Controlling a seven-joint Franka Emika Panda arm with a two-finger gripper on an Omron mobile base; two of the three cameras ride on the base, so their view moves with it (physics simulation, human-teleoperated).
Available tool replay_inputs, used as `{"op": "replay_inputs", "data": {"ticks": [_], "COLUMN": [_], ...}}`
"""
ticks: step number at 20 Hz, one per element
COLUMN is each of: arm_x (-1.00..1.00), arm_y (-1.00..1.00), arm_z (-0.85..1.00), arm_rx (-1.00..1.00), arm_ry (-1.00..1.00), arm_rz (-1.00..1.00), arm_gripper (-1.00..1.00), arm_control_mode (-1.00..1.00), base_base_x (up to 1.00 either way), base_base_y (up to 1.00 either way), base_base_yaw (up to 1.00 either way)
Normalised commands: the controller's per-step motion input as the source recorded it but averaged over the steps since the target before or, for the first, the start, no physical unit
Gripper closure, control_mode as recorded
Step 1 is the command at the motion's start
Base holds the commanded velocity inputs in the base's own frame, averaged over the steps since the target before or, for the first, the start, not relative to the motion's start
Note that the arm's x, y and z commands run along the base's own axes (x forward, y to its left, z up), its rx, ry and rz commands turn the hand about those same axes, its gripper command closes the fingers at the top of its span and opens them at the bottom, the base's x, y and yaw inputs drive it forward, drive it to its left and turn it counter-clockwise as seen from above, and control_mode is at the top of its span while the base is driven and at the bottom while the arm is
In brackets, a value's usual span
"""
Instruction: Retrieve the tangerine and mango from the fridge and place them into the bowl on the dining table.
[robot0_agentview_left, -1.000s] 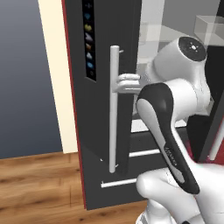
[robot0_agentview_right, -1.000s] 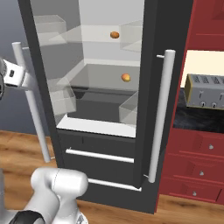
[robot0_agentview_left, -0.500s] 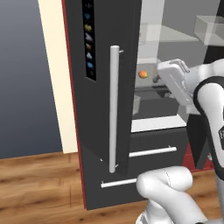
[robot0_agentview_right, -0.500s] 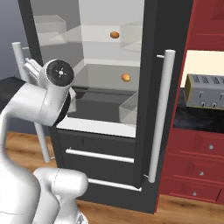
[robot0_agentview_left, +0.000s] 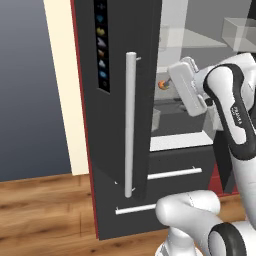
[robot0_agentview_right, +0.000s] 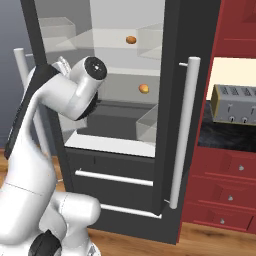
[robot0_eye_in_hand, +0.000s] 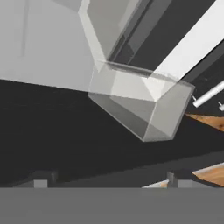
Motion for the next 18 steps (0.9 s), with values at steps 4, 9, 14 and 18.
{"op": "replay_inputs", "data": {"ticks": [4,9,14,18], "arm_x": [0.92,0.78,0.06,-0.88], "arm_y": [0.03,0.37,0.83,0.68], "arm_z": [-0.44,-0.52,-0.23,0.0], "arm_rx": [0.11,0.07,0.0,0.04], "arm_ry": [0.11,0.11,0.08,0.0], "arm_rz": [0.0,0.0,0.0,0.03], "arm_gripper": [-1.0,-1.0,-1.0,-1.0], "arm_control_mode": [-1.0,-1.0,-1.0,-1.0], "base_base_x": [0.0,0.0,0.0,0.0], "base_base_y": [0.0,0.0,0.0,0.0], "base_base_yaw": [0.0,0.0,0.0,0.0]}}
